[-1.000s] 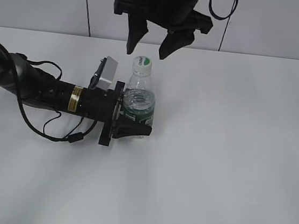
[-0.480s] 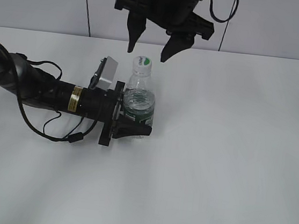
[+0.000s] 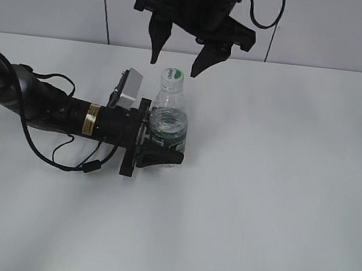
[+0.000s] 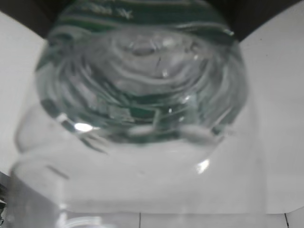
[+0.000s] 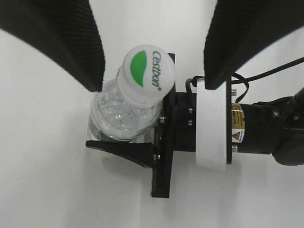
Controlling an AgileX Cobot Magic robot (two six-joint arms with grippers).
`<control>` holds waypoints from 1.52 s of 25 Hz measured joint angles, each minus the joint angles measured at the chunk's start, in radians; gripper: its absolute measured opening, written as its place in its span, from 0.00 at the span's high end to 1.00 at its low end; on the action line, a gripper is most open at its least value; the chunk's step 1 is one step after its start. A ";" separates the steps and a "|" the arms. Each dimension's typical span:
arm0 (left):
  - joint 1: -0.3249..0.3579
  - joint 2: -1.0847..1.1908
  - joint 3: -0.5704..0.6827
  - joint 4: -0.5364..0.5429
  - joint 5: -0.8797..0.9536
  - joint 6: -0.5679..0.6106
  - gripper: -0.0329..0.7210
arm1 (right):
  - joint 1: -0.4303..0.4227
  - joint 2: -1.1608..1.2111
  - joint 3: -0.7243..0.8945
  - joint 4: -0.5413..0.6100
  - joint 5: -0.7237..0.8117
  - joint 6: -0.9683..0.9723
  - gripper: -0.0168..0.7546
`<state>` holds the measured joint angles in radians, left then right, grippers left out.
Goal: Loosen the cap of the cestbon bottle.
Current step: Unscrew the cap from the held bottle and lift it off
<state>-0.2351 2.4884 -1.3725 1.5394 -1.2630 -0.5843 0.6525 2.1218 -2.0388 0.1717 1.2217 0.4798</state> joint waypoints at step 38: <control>0.000 0.000 0.000 0.002 0.000 0.000 0.41 | 0.019 0.037 0.002 -0.019 0.005 -0.073 0.54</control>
<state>-0.2351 2.4884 -1.3725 1.5413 -1.2630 -0.5843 0.6713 2.1591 -2.0364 0.1528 1.2270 0.4067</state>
